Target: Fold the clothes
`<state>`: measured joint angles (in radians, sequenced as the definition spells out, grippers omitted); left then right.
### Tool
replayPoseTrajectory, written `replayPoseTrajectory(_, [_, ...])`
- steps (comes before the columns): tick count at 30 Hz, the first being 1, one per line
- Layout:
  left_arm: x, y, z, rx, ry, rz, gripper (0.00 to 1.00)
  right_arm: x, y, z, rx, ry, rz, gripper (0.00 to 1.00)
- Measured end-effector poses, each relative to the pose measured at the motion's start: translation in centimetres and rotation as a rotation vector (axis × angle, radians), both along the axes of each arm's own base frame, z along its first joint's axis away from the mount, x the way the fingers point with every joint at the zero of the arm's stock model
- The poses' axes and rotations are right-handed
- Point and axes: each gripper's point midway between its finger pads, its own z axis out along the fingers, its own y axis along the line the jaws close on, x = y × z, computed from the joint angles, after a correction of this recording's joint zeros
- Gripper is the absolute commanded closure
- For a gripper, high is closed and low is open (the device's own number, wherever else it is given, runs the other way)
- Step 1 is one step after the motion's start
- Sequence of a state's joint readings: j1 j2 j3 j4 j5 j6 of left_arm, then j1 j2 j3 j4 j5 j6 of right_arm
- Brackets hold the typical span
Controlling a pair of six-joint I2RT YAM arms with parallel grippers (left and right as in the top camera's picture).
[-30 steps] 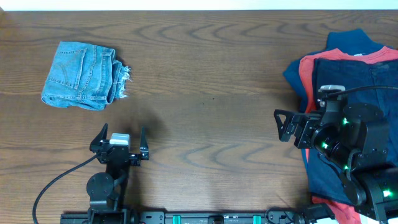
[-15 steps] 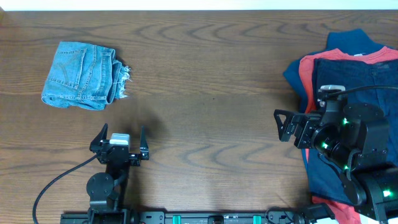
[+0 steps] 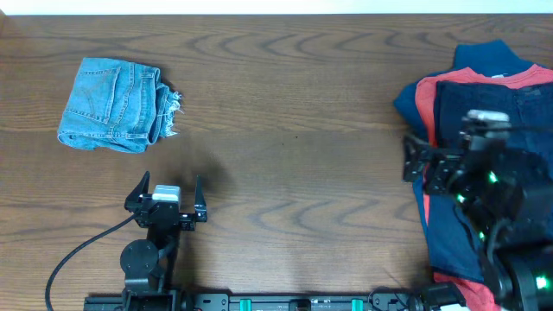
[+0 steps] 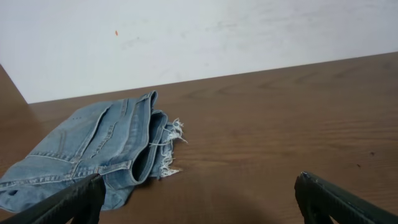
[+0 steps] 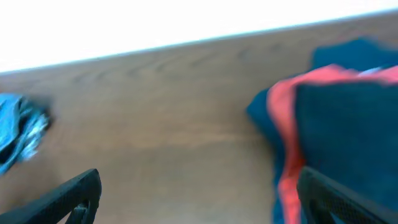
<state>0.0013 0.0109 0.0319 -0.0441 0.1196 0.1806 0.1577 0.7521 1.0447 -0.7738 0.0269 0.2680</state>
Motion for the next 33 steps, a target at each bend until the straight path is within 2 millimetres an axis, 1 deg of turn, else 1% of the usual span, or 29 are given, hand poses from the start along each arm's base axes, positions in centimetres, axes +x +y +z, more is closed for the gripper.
replayPoseTrajectory(1, [0.0, 0.0, 0.0, 0.0, 0.0, 0.0, 0.02, -0.3, -0.8, 0.3, -0.011, -0.031, -0.031, 0.01])
replayPoseTrajectory(5, [0.0, 0.0, 0.0, 0.0, 0.0, 0.0, 0.02, -1.7, -2.7, 0.8, -0.026, -0.133, -0.101, 0.01])
replayPoseTrajectory(9, [0.0, 0.0, 0.0, 0.0, 0.0, 0.0, 0.02, -3.0, -3.6, -0.4, -0.03, -0.211, -0.139, 0.01])
replayPoseTrajectory(12, [0.0, 0.0, 0.0, 0.0, 0.0, 0.0, 0.02, -3.7, -3.8, -2.3, -0.028, -0.261, -0.149, 0.01])
replayPoseTrajectory(13, [0.0, 0.0, 0.0, 0.0, 0.0, 0.0, 0.02, -3.9, -3.9, -3.6, -0.029, -0.273, -0.152, 0.01])
replayPoseTrajectory(14, [0.0, 0.0, 0.0, 0.0, 0.0, 0.0, 0.02, -4.1, -3.9, -4.3, -0.03, -0.271, -0.152, 0.01])
replayPoseTrajectory(18, [0.0, 0.0, 0.0, 0.0, 0.0, 0.001, 0.02, -4.1, -4.0, -8.2, -0.025, -0.313, -0.158, 0.01])
replayPoseTrajectory(22, [0.0, 0.0, 0.0, 0.0, 0.0, 0.001, 0.02, -3.5, -3.9, -10.2, -0.017, -0.368, -0.16, 0.01])
replayPoseTrajectory(25, [0.0, 0.0, 0.0, 0.0, 0.0, 0.001, 0.02, -2.7, -3.8, -12.2, -0.016, -0.369, -0.158, 0.01])
replayPoseTrajectory(29, [0.0, 0.0, 0.0, 0.0, 0.0, 0.001, 0.02, -1.9, -3.7, -14.5, -0.016, -0.366, -0.156, 0.01])
replayPoseTrajectory(31, [0.0, 0.0, 0.0, 0.0, 0.0, 0.001, 0.02, -1.8, -3.7, -15.2, -0.017, -0.36, -0.155, 0.01])
replayPoseTrajectory(33, [0.0, 0.0, 0.0, 0.0, 0.0, 0.001, 0.02, -1.7, -3.7, -14.9, -0.014, -0.376, -0.155, 0.01])
